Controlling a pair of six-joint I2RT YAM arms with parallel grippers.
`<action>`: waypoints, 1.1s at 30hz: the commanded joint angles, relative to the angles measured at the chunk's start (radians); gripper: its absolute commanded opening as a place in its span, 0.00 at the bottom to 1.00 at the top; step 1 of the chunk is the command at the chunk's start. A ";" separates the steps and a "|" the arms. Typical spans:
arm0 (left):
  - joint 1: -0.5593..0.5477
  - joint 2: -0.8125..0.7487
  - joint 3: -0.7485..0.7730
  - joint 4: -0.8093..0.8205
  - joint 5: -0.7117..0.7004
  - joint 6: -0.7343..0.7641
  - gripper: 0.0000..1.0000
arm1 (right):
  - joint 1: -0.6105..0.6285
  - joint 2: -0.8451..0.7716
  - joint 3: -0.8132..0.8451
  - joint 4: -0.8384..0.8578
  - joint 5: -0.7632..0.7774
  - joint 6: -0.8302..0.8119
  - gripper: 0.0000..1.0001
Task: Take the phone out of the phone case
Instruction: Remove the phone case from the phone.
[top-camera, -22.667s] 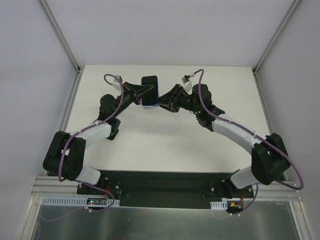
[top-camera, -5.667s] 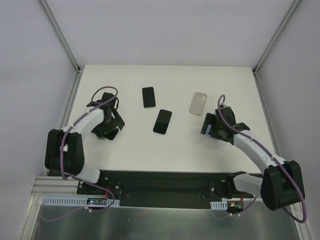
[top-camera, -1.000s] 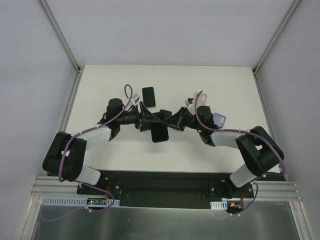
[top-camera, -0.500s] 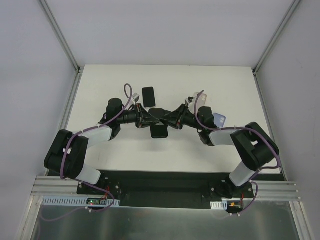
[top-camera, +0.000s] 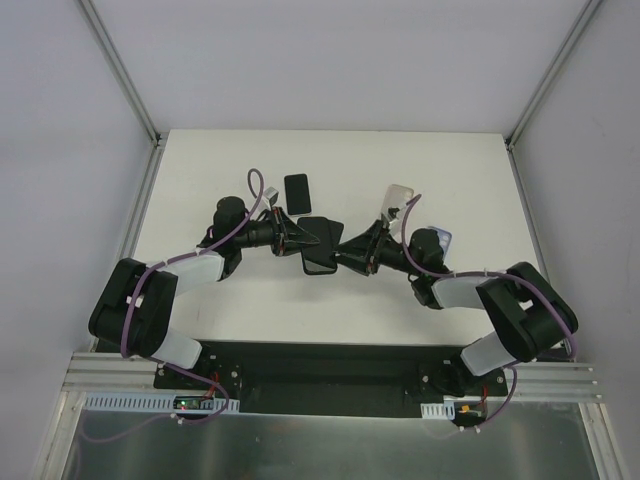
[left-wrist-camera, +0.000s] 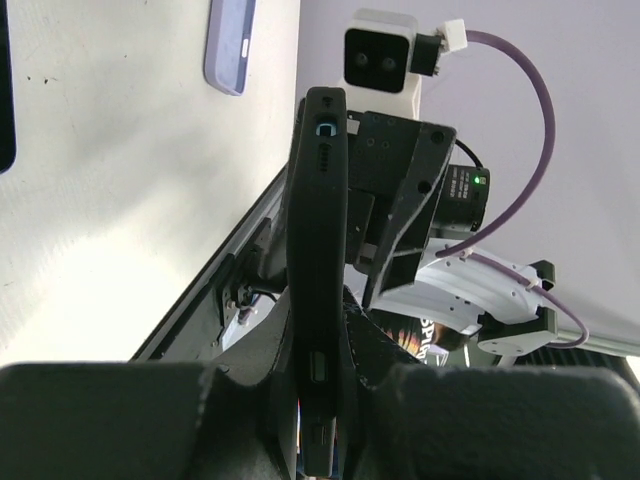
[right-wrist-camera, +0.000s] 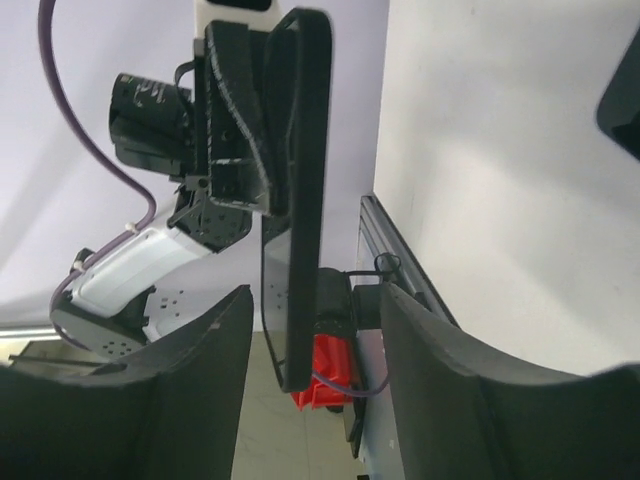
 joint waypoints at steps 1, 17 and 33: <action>0.002 -0.005 0.041 0.105 0.001 -0.024 0.00 | 0.030 -0.044 -0.002 0.139 -0.043 -0.003 0.49; 0.046 -0.003 0.056 0.124 -0.016 -0.043 0.00 | 0.093 0.062 -0.010 0.330 0.029 0.106 0.34; 0.080 -0.017 0.033 0.131 -0.001 -0.058 0.00 | 0.103 0.031 0.001 0.411 0.058 0.086 0.02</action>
